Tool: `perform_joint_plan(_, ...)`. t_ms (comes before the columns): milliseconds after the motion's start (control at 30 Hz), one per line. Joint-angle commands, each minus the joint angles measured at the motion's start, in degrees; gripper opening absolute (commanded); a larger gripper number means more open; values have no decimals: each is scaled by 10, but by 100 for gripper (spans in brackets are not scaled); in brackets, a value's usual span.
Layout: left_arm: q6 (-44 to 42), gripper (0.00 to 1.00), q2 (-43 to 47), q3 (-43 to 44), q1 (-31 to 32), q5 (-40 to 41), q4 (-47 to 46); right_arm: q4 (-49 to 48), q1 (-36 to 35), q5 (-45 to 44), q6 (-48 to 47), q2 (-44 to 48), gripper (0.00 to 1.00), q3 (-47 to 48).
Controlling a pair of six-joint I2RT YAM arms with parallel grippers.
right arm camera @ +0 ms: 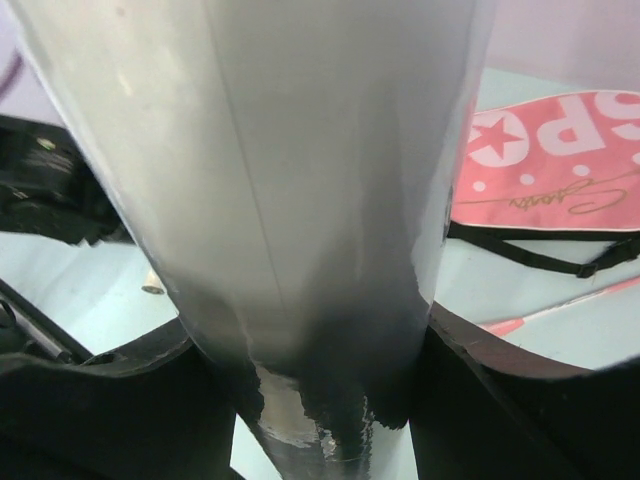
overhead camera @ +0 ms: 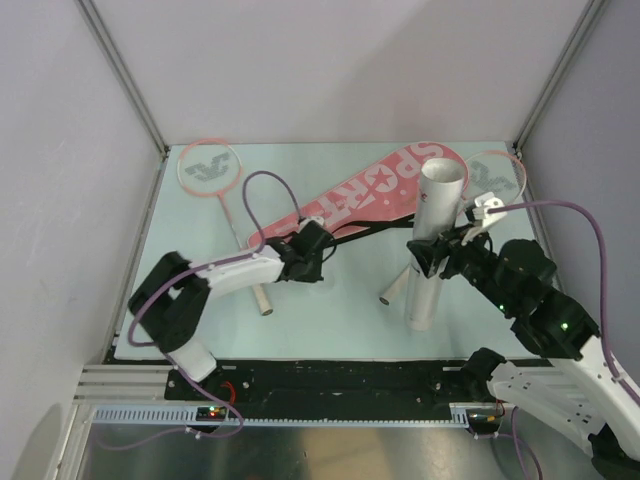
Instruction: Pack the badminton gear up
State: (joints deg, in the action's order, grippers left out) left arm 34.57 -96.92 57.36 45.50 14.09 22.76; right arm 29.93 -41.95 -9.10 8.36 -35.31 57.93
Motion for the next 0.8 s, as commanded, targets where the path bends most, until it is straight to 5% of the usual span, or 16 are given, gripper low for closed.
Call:
perform_joint_plan(0, -4, 0, 120, -10, -32, -29, -9, -61, -10, 44, -13, -46, 60, 1)
perform_joint_plan(433, -5, 0, 392, -15, -199, -229, -9, -122, -46, 83, -164, -118, 62, -35)
perform_joint_plan(767, 1, 0, 469, 49, -223, -433, -9, -90, -53, 126, -325, -135, 62, -51)
